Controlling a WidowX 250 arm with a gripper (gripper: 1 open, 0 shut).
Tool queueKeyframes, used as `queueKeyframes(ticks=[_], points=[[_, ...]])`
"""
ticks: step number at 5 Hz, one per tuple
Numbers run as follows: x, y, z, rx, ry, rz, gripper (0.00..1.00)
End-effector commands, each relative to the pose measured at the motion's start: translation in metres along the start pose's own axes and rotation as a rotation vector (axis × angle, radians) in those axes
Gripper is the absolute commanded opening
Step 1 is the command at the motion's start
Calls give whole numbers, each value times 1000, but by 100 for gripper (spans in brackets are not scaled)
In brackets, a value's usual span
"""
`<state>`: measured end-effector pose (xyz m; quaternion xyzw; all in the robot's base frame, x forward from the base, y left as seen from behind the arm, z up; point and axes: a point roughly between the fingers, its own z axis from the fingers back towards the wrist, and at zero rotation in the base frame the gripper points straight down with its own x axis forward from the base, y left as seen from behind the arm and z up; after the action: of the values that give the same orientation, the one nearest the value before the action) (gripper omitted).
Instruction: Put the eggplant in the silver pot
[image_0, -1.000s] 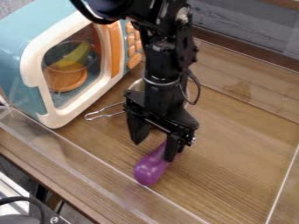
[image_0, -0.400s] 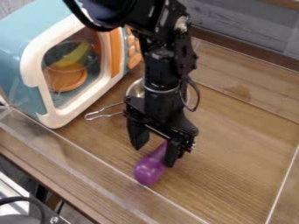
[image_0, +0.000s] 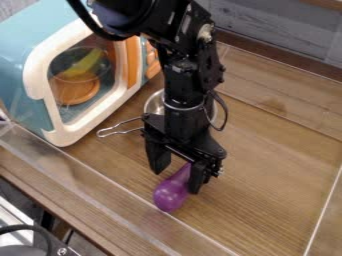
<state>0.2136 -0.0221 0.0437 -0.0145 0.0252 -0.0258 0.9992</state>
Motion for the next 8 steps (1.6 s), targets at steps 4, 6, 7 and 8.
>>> queueKeyframes(ticks=[4,6,7,8], points=[[6,3,1,-13,-50,-18,0],[5,5,7,-8,-41,-28,0],[5,6,10,-6,-38,-33,0],[5,7,12,-5,-37,-38,0]])
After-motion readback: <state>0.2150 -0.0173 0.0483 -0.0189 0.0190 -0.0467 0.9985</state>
